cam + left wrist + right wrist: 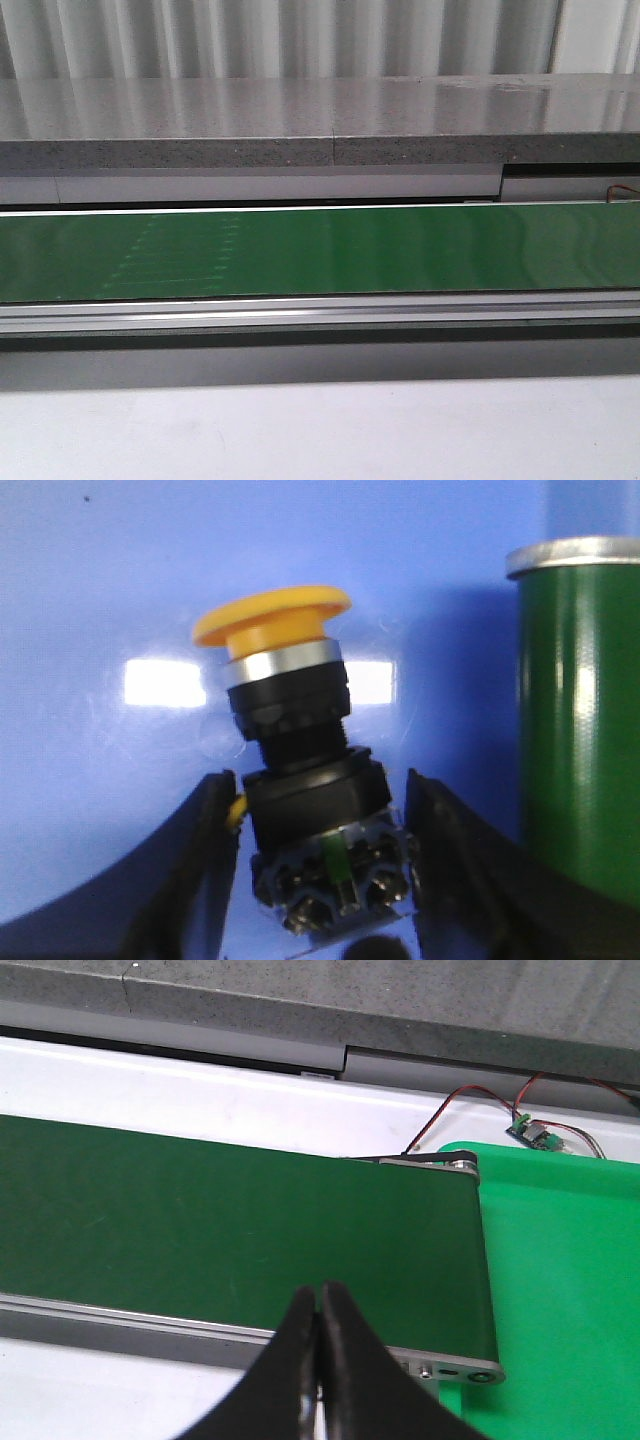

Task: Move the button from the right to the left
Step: 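Lift the button with the left gripper and carry it over the blue tray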

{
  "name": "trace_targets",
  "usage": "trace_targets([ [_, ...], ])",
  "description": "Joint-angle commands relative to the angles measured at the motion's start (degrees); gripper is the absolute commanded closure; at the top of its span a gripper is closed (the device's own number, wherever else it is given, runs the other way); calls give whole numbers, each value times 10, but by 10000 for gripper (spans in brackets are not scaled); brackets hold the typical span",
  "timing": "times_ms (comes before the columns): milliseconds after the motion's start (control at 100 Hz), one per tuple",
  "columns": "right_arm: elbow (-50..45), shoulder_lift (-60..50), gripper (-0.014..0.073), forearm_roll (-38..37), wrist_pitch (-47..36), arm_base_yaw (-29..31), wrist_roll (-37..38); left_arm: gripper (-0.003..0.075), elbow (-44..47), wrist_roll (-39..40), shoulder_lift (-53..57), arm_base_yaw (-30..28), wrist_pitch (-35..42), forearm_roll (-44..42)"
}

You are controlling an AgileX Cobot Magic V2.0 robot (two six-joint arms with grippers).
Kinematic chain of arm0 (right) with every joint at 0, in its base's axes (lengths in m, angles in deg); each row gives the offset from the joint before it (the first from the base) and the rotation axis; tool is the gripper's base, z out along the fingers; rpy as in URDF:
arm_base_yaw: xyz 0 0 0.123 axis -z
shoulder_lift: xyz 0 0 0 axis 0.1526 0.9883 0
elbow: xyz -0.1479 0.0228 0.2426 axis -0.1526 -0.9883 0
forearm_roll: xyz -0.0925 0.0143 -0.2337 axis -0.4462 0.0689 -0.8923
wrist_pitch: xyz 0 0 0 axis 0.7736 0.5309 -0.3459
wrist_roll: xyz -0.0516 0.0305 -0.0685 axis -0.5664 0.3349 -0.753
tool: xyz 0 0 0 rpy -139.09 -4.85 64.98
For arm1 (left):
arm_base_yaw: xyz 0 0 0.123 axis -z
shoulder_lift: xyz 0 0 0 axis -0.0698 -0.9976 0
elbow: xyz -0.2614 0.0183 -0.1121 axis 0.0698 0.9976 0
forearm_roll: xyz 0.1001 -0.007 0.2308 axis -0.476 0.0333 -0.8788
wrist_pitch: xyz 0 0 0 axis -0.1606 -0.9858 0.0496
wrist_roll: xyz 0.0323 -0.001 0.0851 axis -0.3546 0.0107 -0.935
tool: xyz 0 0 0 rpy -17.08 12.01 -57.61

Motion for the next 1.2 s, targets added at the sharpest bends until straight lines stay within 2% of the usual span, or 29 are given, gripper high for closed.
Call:
trace_targets([
  [0,14,0,661,15,-32,0,-3,740,-13,-1,18,-2,11,14],
  [420,14,0,661,15,-31,0,-3,722,-9,-2,5,-2,10,-17],
  [490,14,0,661,15,-31,0,-3,655,-9,-2,5,-2,8,-26],
  [540,14,0,661,15,-31,0,-3,580,-9,-2,5,-2,7,-28],
  [630,14,0,661,15,-31,0,-3,406,-9,-2,5,-2,11,-31],
  [640,14,0,661,15,-31,0,-3,367,-9,-2,5,-2,11,-32],
  [750,14,0,661,15,-31,0,-3,226,-9,-2,5,-2,18,-38],
  [820,14,0,661,15,-31,0,-3,192,-9,-2,5,-2,24,-39],
  [1190,14,0,661,15,-31,0,-3,192,-47,-2,10,-2,-10,-51],
])
